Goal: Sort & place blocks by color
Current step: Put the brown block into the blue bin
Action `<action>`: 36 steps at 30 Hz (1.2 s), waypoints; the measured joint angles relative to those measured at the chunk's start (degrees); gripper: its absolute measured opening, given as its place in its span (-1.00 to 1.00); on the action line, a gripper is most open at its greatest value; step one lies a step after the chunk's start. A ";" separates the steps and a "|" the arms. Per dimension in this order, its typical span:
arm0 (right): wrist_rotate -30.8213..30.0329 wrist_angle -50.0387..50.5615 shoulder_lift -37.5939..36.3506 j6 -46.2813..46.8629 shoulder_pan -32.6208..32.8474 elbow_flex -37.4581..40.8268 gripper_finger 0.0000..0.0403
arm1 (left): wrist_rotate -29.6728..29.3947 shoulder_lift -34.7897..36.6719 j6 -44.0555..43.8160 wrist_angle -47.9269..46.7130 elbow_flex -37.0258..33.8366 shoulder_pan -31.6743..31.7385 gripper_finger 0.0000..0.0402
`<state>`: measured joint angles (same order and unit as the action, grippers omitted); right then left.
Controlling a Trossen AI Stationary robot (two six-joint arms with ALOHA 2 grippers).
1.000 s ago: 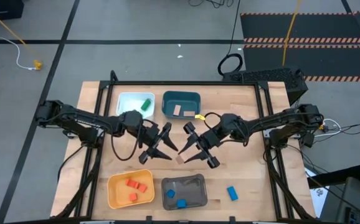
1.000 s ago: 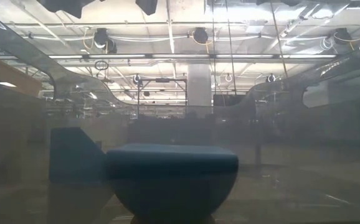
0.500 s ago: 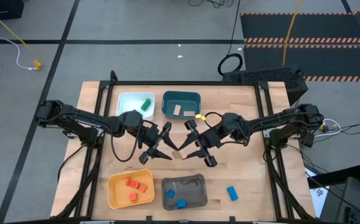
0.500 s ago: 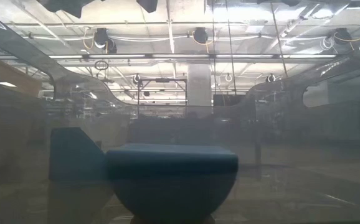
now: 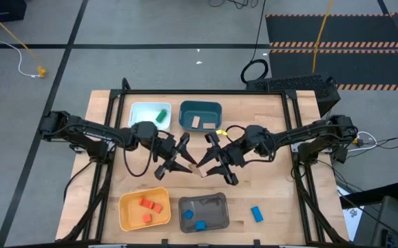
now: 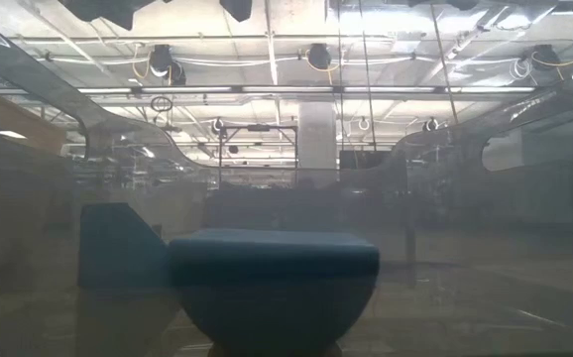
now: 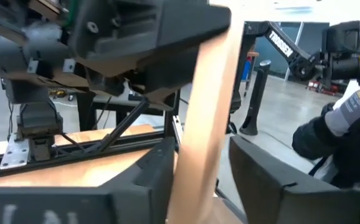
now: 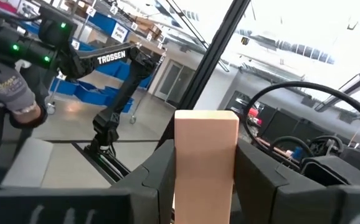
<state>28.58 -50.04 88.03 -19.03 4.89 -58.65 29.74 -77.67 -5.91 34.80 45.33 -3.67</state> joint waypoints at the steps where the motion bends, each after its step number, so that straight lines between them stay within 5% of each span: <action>1: 0.00 0.07 0.00 -0.59 0.00 0.00 -0.44 | -0.02 0.00 -0.62 0.57 0.01 0.14 -0.30; 7: 1.00 0.38 -0.04 -1.59 0.00 0.00 -0.41 | 1.20 0.00 -2.35 2.49 -0.01 0.27 -0.75; 19: -6.05 0.87 -0.04 2.53 -0.37 0.04 -0.26 | 1.75 0.00 -3.99 2.70 -0.01 0.23 -0.75; 28: -8.04 4.99 -1.64 24.31 -5.19 0.00 -0.13 | 1.07 0.07 -4.33 2.74 -0.03 3.87 -0.75; 36: -7.90 11.59 -3.30 32.49 -7.92 0.00 0.11 | 1.19 0.15 -5.01 3.05 -0.03 6.85 -0.75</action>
<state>20.69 -38.44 84.73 13.46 -3.04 -58.65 30.92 -77.52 -10.92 37.85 45.30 3.18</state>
